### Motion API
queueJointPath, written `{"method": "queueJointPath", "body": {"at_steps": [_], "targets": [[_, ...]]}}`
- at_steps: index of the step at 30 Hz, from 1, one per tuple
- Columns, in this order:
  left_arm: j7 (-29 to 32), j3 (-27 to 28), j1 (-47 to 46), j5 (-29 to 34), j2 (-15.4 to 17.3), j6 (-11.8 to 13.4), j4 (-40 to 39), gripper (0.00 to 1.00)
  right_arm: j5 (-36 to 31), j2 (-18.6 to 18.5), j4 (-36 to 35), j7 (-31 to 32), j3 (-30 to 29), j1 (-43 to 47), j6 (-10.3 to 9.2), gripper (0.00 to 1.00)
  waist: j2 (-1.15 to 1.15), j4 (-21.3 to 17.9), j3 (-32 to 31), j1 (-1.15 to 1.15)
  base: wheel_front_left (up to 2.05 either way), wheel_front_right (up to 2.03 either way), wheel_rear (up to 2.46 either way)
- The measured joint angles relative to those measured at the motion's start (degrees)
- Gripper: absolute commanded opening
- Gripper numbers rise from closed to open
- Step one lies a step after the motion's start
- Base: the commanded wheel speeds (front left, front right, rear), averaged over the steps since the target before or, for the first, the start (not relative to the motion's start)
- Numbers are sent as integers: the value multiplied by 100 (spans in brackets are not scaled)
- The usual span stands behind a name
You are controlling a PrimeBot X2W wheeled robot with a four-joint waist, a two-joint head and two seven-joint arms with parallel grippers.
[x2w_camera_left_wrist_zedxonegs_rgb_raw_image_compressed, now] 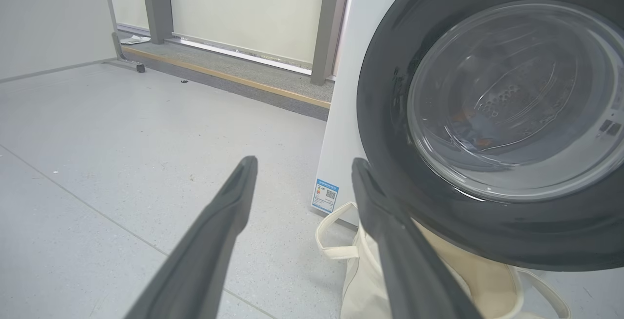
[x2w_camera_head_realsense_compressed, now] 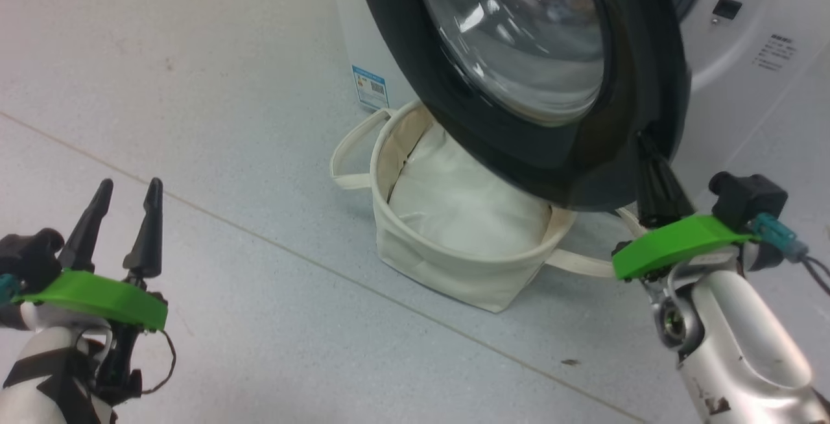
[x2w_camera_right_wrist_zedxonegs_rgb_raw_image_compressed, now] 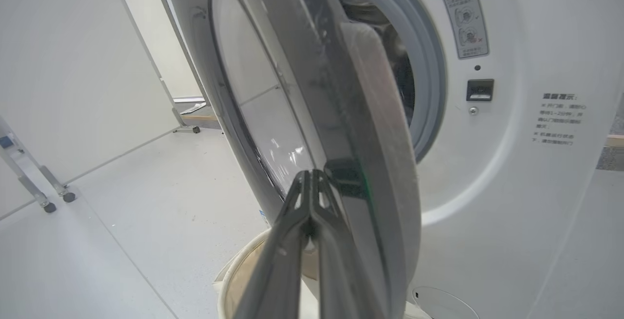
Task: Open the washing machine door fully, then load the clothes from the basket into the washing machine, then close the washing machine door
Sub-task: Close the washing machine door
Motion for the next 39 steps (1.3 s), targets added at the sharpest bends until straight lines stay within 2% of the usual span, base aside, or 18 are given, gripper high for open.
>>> {"method": "queueJointPath", "body": {"at_steps": [13,20,29,39], "targets": [[0,43,-176,-210,119,0,-378,100,-185,-586,187,-1,-668,-1218,0,0,0,-4,841,0,0,0,0],[0,66,-358,-254,132,0,-513,100,-279,-800,564,-1,-915,-1850,0,0,0,33,1234,1,0,0,0],[-1,108,-405,-294,131,0,-535,100,-318,-943,888,-1,-1076,-2466,0,0,0,192,1340,0,0,0,0],[-34,138,-401,-294,132,0,-519,100,-345,-1049,935,-2,-1466,-2539,0,0,0,187,1136,-1,0,0,0]]}}
